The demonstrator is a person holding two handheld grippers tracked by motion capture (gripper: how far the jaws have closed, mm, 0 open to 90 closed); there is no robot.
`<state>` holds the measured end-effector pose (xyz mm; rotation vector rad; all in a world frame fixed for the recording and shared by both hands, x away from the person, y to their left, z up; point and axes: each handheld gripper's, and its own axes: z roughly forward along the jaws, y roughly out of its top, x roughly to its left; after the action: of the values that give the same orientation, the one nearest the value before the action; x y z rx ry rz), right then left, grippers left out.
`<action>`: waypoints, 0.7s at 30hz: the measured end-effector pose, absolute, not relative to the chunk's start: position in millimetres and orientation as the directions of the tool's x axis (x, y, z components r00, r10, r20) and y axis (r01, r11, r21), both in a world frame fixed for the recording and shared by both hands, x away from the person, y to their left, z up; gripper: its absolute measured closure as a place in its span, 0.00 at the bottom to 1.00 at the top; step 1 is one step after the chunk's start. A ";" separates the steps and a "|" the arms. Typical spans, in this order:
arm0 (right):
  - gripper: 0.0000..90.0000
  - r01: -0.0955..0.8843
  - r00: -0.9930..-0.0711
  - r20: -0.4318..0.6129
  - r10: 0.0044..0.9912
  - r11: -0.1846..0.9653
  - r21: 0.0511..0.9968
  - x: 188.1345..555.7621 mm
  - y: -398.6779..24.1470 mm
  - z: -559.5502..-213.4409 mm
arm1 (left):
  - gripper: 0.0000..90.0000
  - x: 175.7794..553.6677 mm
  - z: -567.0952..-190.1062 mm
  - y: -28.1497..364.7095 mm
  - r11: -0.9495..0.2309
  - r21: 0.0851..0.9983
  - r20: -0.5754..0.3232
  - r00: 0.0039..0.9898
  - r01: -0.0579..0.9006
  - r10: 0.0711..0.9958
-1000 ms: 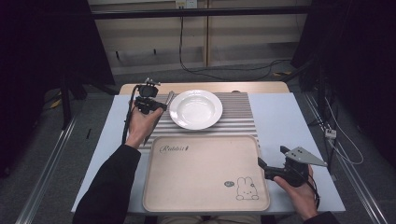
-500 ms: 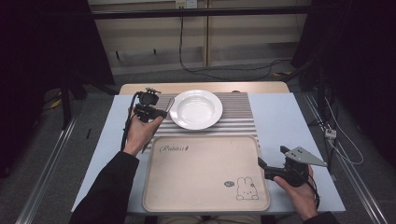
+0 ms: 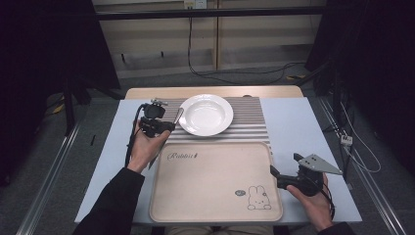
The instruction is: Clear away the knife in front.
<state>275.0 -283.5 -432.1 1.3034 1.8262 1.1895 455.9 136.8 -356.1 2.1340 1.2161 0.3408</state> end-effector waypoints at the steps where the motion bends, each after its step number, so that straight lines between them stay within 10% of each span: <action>1: 0.07 0.408 -0.344 0.031 0.938 0.119 0.905 275.1 -283.6 -432.2 | 0.88 454.1 -356.3 137.0 -0.353 0.650 -0.095 0.532 0.673 0.841; 21: 0.07 0.410 -0.346 0.028 0.938 0.124 0.904 275.2 -283.0 -432.5 | 0.88 417.4 -371.4 130.5 -0.409 0.606 -0.090 0.570 0.682 0.817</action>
<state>275.2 -283.0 -432.5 1.3013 1.8316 1.1849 417.4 130.5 -371.4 2.2039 1.1932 0.2935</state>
